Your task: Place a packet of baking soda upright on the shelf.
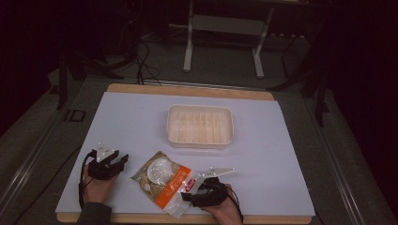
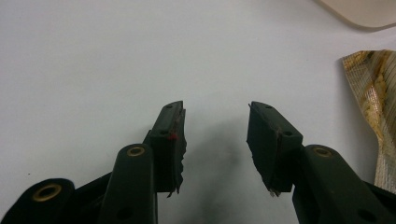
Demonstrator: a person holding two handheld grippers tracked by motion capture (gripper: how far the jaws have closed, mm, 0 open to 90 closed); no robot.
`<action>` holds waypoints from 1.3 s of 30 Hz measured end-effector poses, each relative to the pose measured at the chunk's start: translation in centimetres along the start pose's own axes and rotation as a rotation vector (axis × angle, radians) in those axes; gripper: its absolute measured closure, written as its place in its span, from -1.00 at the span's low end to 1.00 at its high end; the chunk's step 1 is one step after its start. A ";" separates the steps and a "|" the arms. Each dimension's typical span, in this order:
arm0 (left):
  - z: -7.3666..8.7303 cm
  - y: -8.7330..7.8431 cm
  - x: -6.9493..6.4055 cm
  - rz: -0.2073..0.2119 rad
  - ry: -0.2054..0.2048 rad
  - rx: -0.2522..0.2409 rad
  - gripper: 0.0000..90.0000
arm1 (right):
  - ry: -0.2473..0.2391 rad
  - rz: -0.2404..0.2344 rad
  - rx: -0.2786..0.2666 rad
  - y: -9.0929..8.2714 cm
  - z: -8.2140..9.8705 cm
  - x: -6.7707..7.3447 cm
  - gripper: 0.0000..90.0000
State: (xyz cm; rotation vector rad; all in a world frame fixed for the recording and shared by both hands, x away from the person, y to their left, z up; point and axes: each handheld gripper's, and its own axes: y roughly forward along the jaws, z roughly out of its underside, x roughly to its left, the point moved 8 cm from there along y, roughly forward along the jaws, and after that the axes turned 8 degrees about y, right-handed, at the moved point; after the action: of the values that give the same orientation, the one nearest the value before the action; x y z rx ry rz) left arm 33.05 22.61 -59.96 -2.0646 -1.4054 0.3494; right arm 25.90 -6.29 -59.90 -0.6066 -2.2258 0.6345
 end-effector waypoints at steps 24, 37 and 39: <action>0.0 0.0 0.0 0.000 -0.004 -0.005 0.24 | 0.182 -0.087 0.041 0.4 -0.7 1.2 0.75; -0.1 0.0 0.0 -0.003 -0.001 -0.009 0.24 | 0.108 -0.040 0.042 -0.5 -3.1 1.9 1.00; -0.1 0.0 0.0 -0.004 -0.005 -0.010 0.24 | 0.103 -0.040 0.035 -0.6 -3.3 2.0 1.00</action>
State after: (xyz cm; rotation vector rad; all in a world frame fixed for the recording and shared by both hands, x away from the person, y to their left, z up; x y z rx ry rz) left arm 33.06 22.61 -59.88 -2.0701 -1.4165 0.3464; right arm 27.00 -4.73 -56.55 -0.5629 -2.1214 0.6075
